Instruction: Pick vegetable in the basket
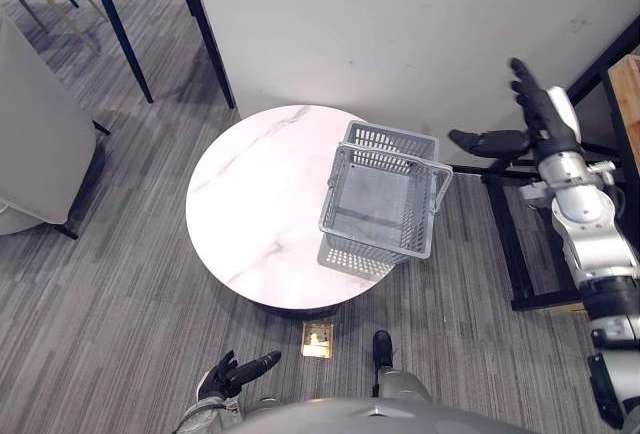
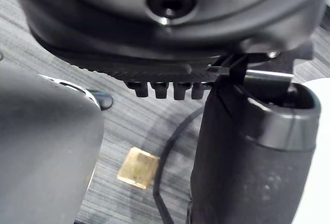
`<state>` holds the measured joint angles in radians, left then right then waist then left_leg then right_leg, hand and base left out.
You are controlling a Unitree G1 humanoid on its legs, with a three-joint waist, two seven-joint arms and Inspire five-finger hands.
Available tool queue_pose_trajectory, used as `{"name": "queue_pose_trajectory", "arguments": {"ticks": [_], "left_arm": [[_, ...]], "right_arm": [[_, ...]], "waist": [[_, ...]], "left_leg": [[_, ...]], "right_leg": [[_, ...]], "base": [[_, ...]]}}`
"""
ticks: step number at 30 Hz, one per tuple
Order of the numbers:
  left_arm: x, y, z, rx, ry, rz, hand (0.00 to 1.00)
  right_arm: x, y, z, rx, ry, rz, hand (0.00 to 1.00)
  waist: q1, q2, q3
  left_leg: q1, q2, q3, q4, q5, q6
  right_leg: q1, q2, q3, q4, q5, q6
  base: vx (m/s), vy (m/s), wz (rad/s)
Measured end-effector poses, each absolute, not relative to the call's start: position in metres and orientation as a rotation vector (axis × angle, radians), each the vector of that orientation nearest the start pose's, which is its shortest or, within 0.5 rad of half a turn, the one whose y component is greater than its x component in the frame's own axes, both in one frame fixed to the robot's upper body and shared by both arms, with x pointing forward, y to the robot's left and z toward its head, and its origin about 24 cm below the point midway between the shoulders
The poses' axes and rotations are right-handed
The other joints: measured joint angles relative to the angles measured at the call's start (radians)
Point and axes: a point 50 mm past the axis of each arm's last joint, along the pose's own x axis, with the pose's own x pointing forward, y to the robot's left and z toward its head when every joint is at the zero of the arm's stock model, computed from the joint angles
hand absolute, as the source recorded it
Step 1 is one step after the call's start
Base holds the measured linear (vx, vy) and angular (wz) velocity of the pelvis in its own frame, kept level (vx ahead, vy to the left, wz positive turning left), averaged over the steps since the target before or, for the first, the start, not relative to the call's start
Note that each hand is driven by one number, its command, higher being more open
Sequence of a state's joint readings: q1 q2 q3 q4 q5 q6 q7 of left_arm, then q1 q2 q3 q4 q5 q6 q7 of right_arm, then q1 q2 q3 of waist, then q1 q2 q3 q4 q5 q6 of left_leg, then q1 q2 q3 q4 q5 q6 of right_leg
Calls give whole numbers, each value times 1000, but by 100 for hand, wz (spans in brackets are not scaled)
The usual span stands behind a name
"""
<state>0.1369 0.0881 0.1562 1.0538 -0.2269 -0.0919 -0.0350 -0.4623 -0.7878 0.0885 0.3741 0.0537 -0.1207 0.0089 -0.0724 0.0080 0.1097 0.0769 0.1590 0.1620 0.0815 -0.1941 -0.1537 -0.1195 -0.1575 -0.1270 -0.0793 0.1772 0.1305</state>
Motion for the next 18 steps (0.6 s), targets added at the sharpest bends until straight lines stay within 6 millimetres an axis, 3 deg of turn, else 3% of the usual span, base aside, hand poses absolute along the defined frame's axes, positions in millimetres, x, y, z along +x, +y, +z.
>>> {"name": "queue_pose_trajectory", "arguments": {"ticks": [7, 12, 18], "left_arm": [[80, 212, -158, -202, 1009, 332, 100], [81, 217, -157, -192, 999, 332, 100], [83, 217, -156, -188, 982, 327, 100]], "right_arm": [[344, -285, 189, -1011, -151, 40, 100], [346, -284, 183, -1091, -96, 102, 100], [348, -285, 173, -1147, -34, 134, 100]], "waist": [[16, -16, 27], [17, -23, 48], [29, -12, 74]], "left_leg": [[-6, -11, -10, 4, -1, 5], [-8, -12, -13, 6, -4, 10], [-19, -13, -28, 18, -7, 15]], "right_leg": [[1, -12, -5, 0, 2, 2], [1, -13, -7, 0, 2, 2], [3, -17, -16, 0, 2, 2]], "base": [[-11, -1, 3], [0, 0, 1], [-3, -3, 6]]}}
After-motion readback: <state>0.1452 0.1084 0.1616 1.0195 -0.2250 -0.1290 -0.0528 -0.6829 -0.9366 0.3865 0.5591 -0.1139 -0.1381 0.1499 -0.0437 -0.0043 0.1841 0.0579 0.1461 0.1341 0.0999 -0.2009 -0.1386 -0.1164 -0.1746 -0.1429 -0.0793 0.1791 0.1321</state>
